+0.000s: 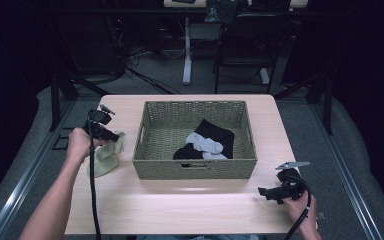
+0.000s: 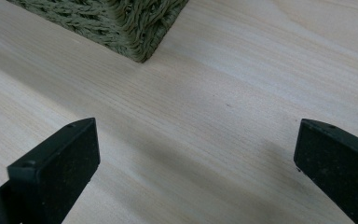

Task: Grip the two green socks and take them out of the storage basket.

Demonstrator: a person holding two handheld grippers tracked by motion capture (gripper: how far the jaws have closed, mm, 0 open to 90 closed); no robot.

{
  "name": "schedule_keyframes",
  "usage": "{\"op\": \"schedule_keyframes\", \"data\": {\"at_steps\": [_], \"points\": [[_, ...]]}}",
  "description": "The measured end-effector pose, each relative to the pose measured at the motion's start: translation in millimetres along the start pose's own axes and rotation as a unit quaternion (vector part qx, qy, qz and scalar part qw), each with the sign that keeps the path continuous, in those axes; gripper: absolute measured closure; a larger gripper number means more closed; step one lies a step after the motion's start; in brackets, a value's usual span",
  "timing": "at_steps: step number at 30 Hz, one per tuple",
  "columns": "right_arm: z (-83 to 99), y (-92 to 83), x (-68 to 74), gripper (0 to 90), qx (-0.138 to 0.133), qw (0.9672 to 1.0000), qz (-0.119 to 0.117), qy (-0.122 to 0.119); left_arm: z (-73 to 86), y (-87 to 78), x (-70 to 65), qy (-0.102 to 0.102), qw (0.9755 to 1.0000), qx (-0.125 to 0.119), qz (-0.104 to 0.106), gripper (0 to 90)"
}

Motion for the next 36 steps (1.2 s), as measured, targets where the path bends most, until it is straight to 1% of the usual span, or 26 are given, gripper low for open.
{"op": "schedule_keyframes", "data": {"at_steps": [1,2,4,5,6,8,9,11,15,17,19,20,22,23,24,25,26,28,29,30,31,32,33,34,35,36], "points": [[0.1,0.1,0.1,0.0,0.000,1.0000,0.000,0.000,1.3,7.6,0.2,-0.004,1.0000,0.004,0.000,83.0],[0.1,0.1,0.1,0.0,0.000,1.0000,0.000,0.000,1.3,7.6,0.2,-0.004,1.0000,0.004,0.000,83.0],[0.1,0.1,0.4,0.0,0.001,1.0000,-0.001,-0.001,2.7,15.5,2.0,-0.012,0.9999,0.007,-0.001,83.0],[0.2,0.0,0.3,0.0,0.001,1.0000,-0.001,-0.001,3.8,21.8,3.7,-0.024,0.9997,0.005,0.001,82.9],[0.2,0.0,0.3,0.0,0.001,1.0000,-0.001,-0.001,3.8,21.8,3.7,-0.024,0.9997,0.005,0.001,82.8],[0.2,0.1,0.2,0.0,0.001,1.0000,-0.001,-0.001,5.7,28.5,5.3,-0.032,0.9995,0.008,0.001,82.6],[0.2,0.1,0.2,0.0,0.001,1.0000,-0.001,-0.001,6.9,33.2,5.9,-0.037,0.9993,0.008,0.000,82.0],[0.3,0.2,0.3,0.0,0.001,1.0000,-0.002,-0.001,9.5,40.8,6.8,-0.050,0.9987,0.009,0.008,80.5],[0.2,0.2,0.6,0.0,0.000,1.0000,-0.002,-0.002,15.0,55.1,9.7,-0.064,0.9978,0.014,0.007,78.8],[0.4,0.3,0.6,0.0,0.001,1.0000,-0.003,-0.002,16.5,58.0,10.4,-0.068,0.9975,0.016,0.011,77.4],[0.4,0.4,0.5,0.0,0.001,1.0000,-0.003,-0.001,16.8,57.9,11.1,-0.068,0.9975,0.016,0.010,75.8],[0.4,0.4,0.4,0.0,0.001,1.0000,-0.003,-0.001,16.4,57.4,11.6,-0.070,0.9974,0.011,0.009,73.9],[0.4,0.3,0.2,0.0,0.001,1.0000,-0.002,-0.001,15.5,53.7,12.4,-0.072,0.9974,0.005,0.007,60.1],[0.4,0.2,0.2,0.0,0.001,1.0000,-0.002,-0.001,14.4,47.3,13.1,-0.075,0.9972,-0.002,0.001,54.8],[0.4,0.2,0.2,0.0,0.001,1.0000,-0.002,-0.001,14.4,47.3,13.1,-0.075,0.9972,-0.002,0.001,48.7],[0.4,0.2,0.2,0.0,0.001,1.0000,-0.002,-0.001,13.6,43.0,14.0,-0.076,0.9971,-0.006,-0.005,40.3],[0.4,0.2,0.2,0.0,0.001,1.0000,-0.002,-0.001,12.3,36.9,15.2,-0.074,0.9971,-0.014,-0.013,40.3],[0.3,0.2,0.4,0.0,0.000,1.0000,-0.002,-0.001,10.7,26.6,15.1,-0.074,0.9969,-0.024,-0.013,30.9],[0.2,0.1,0.5,0.0,0.000,1.0000,-0.002,-0.001,8.6,13.7,15.2,-0.072,0.9965,-0.039,-0.018,24.4],[0.2,0.1,0.5,0.0,0.000,1.0000,-0.002,-0.001,8.6,13.7,15.2,-0.072,0.9965,-0.039,-0.018,21.8],[0.2,0.0,0.5,0.0,0.000,1.0000,-0.002,-0.002,7.6,5.7,14.2,-0.072,0.9960,-0.049,-0.020,21.8],[0.2,0.0,0.5,0.0,-0.001,1.0000,-0.001,0.000,6.8,-1.0,13.6,-0.070,0.9957,-0.057,-0.022,17.9],[0.2,0.1,0.2,0.0,-0.001,1.0000,0.002,0.000,6.2,-12.4,11.3,-0.067,0.9952,-0.067,-0.025,16.6],[0.2,0.1,0.2,0.0,-0.001,1.0000,0.002,0.000,6.2,-12.4,11.3,-0.067,0.9952,-0.067,-0.025,15.6],[0.1,0.1,0.5,0.0,-0.002,1.0000,0.002,0.001,6.4,-24.2,7.3,-0.061,0.9947,-0.077,-0.030,15.3],[0.2,0.0,0.6,0.0,-0.001,1.0000,0.001,-0.001,6.4,-24.2,7.3,-0.061,0.9947,-0.077,-0.030,14.5]]}}
Point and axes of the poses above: each handheld gripper's, and its own axes: y roughly forward along the jaws, z roughly out of its underside, x roughly to its left, the point moved 8 cm from there along y, roughly forward along the jaws, and after that the axes turned 1 degree about -z, right-handed, at the moved point
